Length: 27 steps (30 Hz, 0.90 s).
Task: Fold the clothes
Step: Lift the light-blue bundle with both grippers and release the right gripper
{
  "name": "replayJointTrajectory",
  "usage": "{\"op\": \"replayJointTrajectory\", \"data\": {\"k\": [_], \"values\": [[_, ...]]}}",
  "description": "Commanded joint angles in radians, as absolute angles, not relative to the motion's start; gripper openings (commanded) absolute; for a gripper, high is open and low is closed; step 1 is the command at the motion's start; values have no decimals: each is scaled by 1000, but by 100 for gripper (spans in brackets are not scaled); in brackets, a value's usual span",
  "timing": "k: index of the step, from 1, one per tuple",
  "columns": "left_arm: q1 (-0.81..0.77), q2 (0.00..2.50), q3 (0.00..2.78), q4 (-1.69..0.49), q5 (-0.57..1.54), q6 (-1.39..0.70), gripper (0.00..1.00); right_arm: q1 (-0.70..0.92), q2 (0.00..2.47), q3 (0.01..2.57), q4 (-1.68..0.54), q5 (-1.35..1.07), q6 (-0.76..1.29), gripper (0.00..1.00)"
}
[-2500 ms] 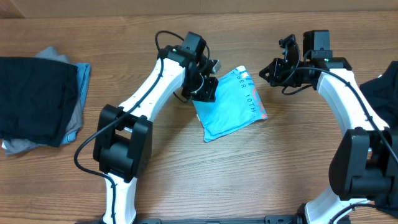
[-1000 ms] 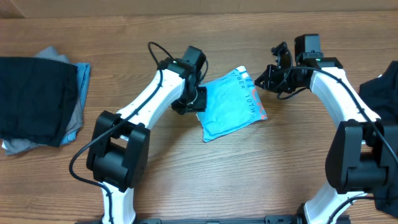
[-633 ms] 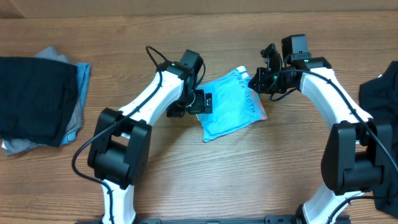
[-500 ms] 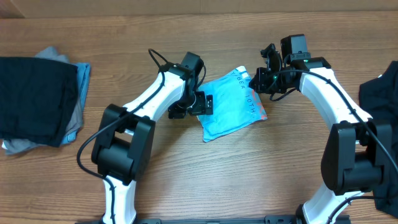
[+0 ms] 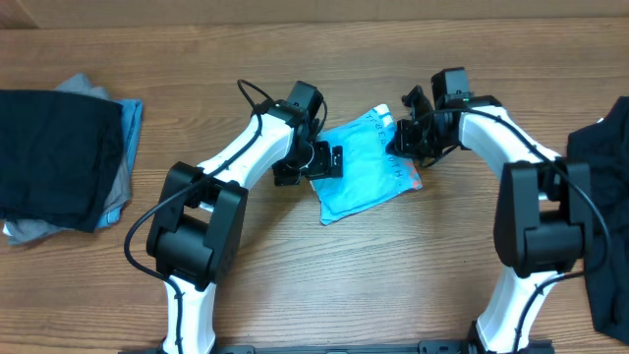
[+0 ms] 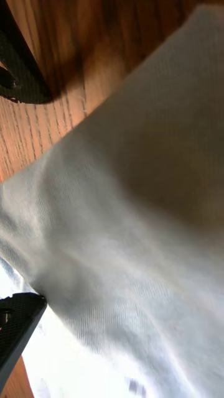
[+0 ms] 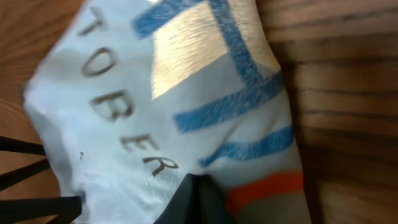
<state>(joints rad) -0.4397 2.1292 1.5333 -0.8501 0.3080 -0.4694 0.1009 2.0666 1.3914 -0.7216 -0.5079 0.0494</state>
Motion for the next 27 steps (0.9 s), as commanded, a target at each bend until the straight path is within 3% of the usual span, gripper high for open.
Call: {"op": "replayJointTrajectory", "data": {"k": [1,17,22,27], "values": [[-460,2221,1512,-825,334,-471,100,124,2107,1393,-720,-532,28,4],[-471,2388,1512,-731,402,-478,100,132,2110,1393,-715,-532,28,4],[-480,2388,1512,-635,474,-479,84,132,2110,1393,-715,-532,28,4],[-498,2388,1512,-616,463,-479,83,132,2110,1393,-716,-532,28,4]]}}
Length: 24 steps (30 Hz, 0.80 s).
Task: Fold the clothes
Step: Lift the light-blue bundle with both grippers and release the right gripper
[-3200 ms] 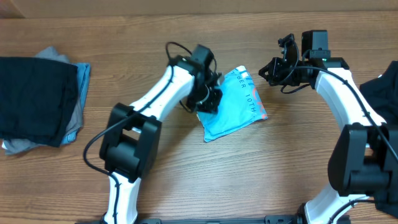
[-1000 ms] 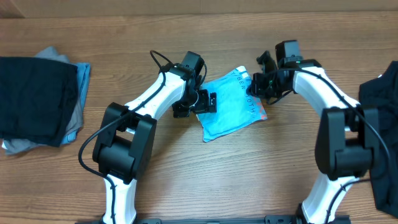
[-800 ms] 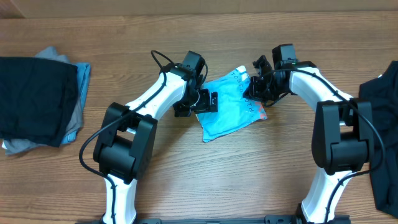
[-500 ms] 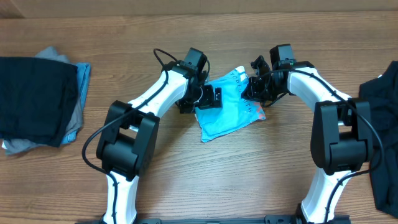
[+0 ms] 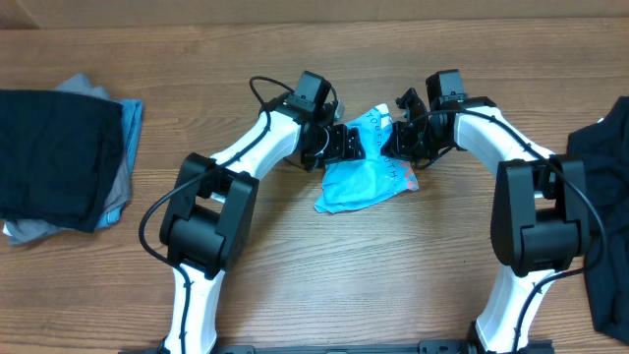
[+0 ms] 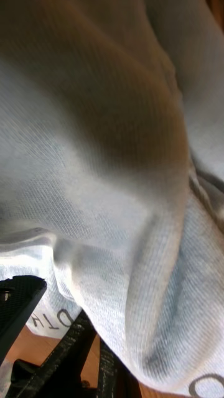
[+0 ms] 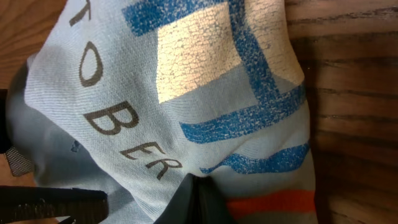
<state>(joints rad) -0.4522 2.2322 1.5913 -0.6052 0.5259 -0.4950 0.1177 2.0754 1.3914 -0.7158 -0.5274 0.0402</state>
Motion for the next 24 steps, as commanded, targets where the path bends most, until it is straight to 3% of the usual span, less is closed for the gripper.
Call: {"op": "replayJointTrajectory", "data": {"k": [1,5,7,9,10,11,17,24], "values": [[-505,2388,1512,-616,460,-478,83,132,2110,1393,-716,-533,28,4],[-519,2388,1512,-616,419,-479,83,132,2110,1393,-716,-533,28,4],[-526,2388,1512,-618,403,-474,76,132,2110,1393,-717,-533,28,4],[-531,2388,1512,-624,390,-471,24,132,2110,1393,-717,-533,28,4],[-532,2388,1512,-627,390,-472,9,132,2110,1393,-717,-533,28,4],[-532,2388,1512,-631,389,-471,4,132,2110,1393,-717,-533,28,4],[-500,2388,1524,-706,355,-464,4,128,2110,1394,-716,-532,28,4],[-445,2358,1639,-955,222,-418,4,95,2110,1395,-720,-533,29,4]]}}
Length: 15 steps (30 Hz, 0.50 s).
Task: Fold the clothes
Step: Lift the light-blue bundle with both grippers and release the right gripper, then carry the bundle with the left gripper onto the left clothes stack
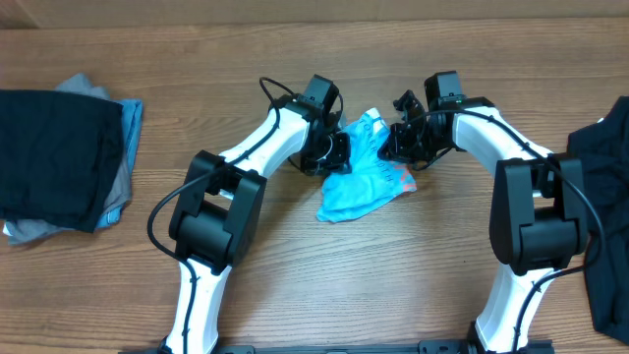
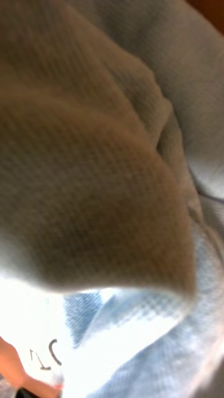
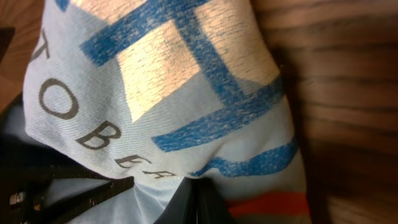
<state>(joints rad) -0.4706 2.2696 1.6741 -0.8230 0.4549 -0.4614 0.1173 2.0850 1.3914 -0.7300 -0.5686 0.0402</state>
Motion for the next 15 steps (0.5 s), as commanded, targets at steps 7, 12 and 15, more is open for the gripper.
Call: {"op": "replayJointTrajectory", "data": {"k": [7,12,15], "values": [[-436,2249,1702,-987,190,-396,4,52,2041,1485,-779,-544,60,8],[-407,2141,1708,-966,176,-406,4,-42,1910,1573,-855,-537,166,11],[-370,2075,1712,-962,176,-408,4,-117,1849,1585,-911,-537,191,17]]}}
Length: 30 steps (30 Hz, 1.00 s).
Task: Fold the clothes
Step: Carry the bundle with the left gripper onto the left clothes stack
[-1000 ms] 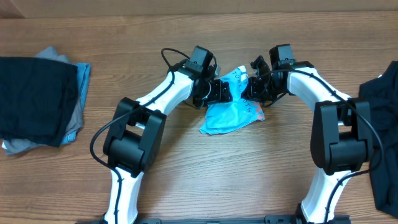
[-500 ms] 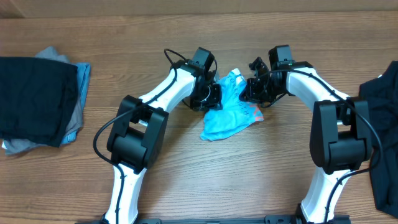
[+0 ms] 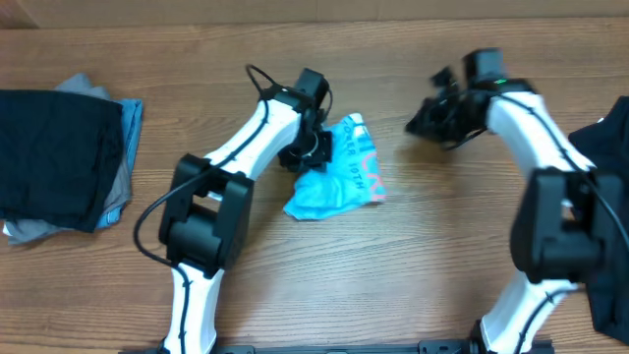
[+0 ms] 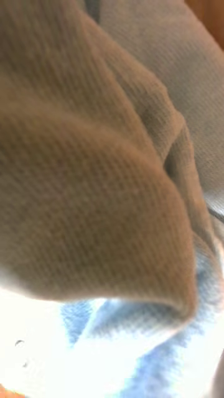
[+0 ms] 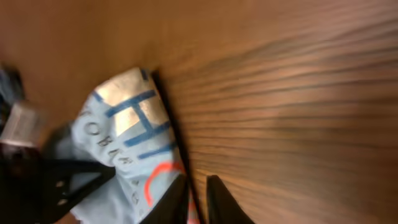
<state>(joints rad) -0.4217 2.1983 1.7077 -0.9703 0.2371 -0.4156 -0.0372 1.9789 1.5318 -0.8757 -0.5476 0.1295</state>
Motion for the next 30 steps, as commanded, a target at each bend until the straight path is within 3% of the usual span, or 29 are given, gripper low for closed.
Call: {"op": "replayJointTrajectory", "data": {"k": [1,10,13,18,19,20,21,30], "values": [[-360,2060,1713,-960,176,-408,4,-134,1840,1585,-925,-535,190,17],[-198,1903,1715,-955,176,-408,4,-271,1831,1581,-1041,-527,182,18],[-125,1853,1727,-956,177,-408,4,-271,1831,1581,-1055,-473,179,31],[70,1752,1750,-952,226,-408,4,-269,1831,1571,-1071,-419,179,41],[117,1736,1751,-946,256,-410,4,-269,1831,1571,-1076,-419,179,50],[164,1721,1751,-941,285,-418,4,-269,1831,1571,-1081,-419,179,64],[213,1709,1751,-938,311,-428,4,-269,1831,1571,-1084,-419,179,100],[577,1694,1751,-816,548,-434,4,-269,1831,1571,-1079,-419,179,100]]}}
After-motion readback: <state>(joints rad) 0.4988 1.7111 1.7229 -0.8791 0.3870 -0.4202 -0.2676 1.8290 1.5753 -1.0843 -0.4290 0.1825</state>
